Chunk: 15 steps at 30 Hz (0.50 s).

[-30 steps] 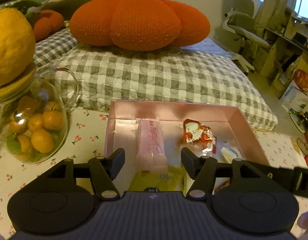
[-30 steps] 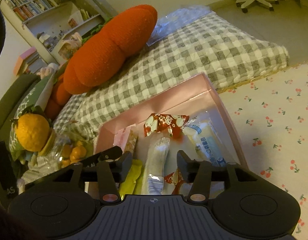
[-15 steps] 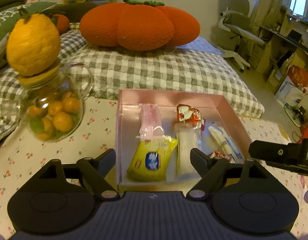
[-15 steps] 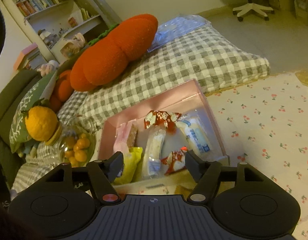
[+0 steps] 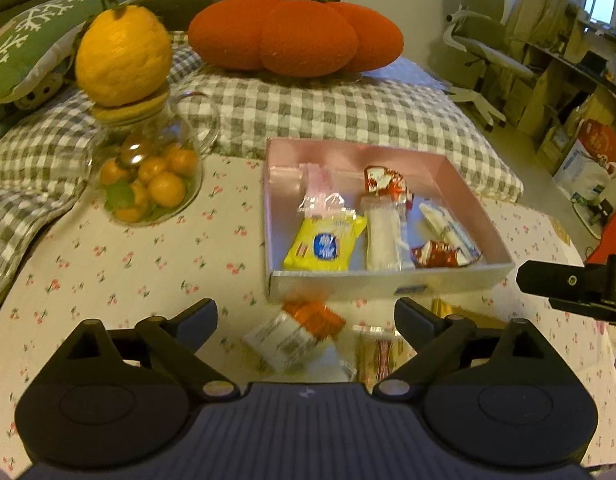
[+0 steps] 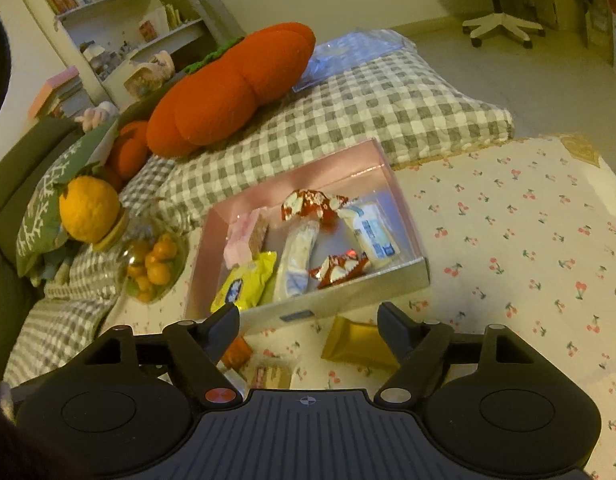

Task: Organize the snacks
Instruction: 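Withdraw both tools from the box toward the remaining snacks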

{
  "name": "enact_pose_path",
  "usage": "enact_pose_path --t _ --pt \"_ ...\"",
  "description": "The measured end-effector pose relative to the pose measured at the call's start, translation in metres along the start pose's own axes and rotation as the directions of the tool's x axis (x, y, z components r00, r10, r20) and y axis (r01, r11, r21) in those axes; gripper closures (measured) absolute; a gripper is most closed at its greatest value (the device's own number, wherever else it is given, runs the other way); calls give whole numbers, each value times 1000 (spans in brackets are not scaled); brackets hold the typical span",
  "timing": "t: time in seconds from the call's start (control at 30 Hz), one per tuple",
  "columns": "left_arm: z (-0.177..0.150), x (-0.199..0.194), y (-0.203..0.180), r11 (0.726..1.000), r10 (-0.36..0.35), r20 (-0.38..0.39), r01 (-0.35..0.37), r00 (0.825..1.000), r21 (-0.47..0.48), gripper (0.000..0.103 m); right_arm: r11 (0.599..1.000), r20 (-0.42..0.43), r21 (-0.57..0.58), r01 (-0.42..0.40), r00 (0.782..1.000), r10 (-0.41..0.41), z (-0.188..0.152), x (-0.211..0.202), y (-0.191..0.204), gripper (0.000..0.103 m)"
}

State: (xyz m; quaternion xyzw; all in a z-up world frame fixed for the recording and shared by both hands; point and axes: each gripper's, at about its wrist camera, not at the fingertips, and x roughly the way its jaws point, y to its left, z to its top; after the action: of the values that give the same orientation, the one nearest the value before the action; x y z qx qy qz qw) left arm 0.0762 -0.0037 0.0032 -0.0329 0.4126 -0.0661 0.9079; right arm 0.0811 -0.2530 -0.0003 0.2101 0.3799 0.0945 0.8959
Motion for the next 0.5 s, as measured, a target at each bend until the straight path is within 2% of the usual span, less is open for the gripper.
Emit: enact_pose_path --t 0.13,0.27,0.5 --pt "-11 -6 1 1000 2 -14 -2 1000 -9 4 1000 5 -15 6 1000 -6 -11 -6 0 20" --pt "-22 -12 1 1000 -3 -23 3 1000 3 3 999 -2 -37 13 1000 -13 -22 -6 -1 20" --pt "-46 -13 6 998 -13 -40 15 999 54 2 988 -1 -146 55 998 -56 -49 -9 -1 19"
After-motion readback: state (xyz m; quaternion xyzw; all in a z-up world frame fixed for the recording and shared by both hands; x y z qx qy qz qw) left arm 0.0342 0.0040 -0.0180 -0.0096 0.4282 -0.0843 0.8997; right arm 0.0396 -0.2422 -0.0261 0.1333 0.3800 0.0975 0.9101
